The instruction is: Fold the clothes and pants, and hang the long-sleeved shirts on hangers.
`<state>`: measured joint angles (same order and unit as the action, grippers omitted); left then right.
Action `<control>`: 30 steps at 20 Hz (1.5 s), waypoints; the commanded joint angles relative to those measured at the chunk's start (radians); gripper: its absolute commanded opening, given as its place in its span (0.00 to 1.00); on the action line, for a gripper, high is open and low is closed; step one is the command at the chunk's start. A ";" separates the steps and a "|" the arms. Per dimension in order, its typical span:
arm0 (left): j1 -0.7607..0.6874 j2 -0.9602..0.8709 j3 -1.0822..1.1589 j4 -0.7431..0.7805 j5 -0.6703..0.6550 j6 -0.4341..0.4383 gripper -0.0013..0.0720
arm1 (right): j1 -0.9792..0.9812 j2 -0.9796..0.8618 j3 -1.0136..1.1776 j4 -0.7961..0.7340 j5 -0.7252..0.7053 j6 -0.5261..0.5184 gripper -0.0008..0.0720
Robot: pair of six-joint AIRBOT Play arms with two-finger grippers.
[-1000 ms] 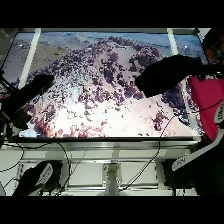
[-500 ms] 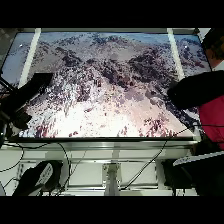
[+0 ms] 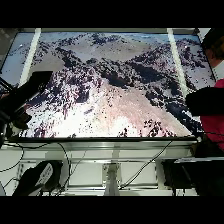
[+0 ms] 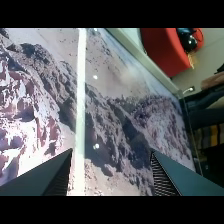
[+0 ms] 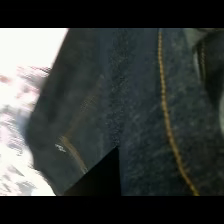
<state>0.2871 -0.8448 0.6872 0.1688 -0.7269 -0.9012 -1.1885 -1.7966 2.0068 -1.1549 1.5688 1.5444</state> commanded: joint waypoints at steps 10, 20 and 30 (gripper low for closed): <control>-0.001 -0.004 0.001 -0.002 0.000 0.001 0.77 | -0.014 -0.023 0.040 -0.158 0.010 0.018 0.62; -0.005 0.000 0.001 -0.001 -0.002 0.078 0.04 | 0.061 -0.020 0.049 1.136 -0.107 -0.236 0.03; -0.017 0.015 0.397 0.033 -0.091 0.063 0.04 | 0.581 0.225 0.050 1.386 -0.216 -0.308 0.03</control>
<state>0.2707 -0.8318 0.9588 0.1978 -0.7620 -0.8181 -0.7502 -1.6459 2.0556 0.1810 1.4048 1.2510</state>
